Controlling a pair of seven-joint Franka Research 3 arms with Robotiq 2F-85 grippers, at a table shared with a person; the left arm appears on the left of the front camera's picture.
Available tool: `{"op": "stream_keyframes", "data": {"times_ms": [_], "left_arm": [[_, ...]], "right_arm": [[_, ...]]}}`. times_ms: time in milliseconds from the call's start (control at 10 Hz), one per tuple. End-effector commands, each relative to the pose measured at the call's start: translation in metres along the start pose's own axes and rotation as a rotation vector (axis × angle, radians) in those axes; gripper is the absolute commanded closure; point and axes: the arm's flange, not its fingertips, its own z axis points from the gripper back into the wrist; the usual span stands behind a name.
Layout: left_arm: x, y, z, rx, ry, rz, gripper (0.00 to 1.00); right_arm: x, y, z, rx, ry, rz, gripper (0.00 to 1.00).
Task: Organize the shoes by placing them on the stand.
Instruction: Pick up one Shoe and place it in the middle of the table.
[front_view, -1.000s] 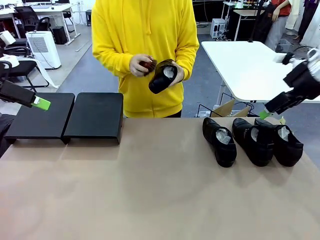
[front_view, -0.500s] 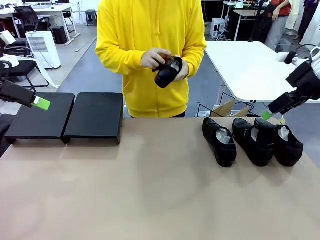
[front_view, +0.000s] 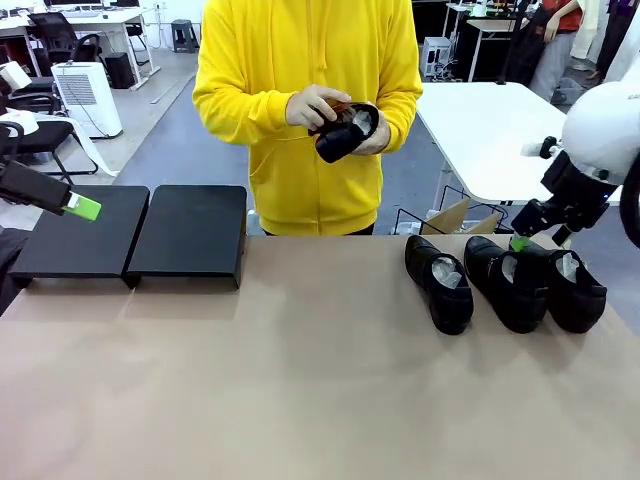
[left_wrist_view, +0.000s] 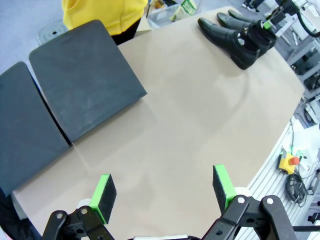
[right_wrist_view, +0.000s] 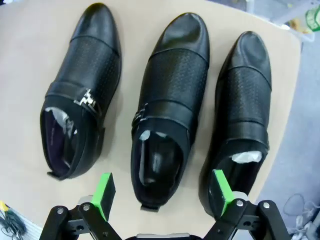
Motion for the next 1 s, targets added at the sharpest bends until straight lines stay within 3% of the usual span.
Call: {"op": "stream_keyframes", "data": {"times_ms": [0,100,300,900], "left_arm": [[0.000,0.001,0.001,-0.018,-0.009,-0.014,0.00],[0.000,0.001,0.001,-0.018,-0.009,-0.014,0.00],[0.000,0.001,0.001,-0.018,-0.009,-0.014,0.00],[0.000,0.001,0.001,-0.018,-0.009,-0.014,0.00]], "right_arm": [[0.008,0.001,0.002,-0.033,0.020,-0.048,0.00],[0.008,-0.001,0.000,-0.054,0.024,-0.059,0.12],[0.004,-0.001,-0.002,-0.086,0.021,-0.104,0.46],[-0.002,-0.007,-0.046,-0.070,0.058,-0.182,0.46]]}}
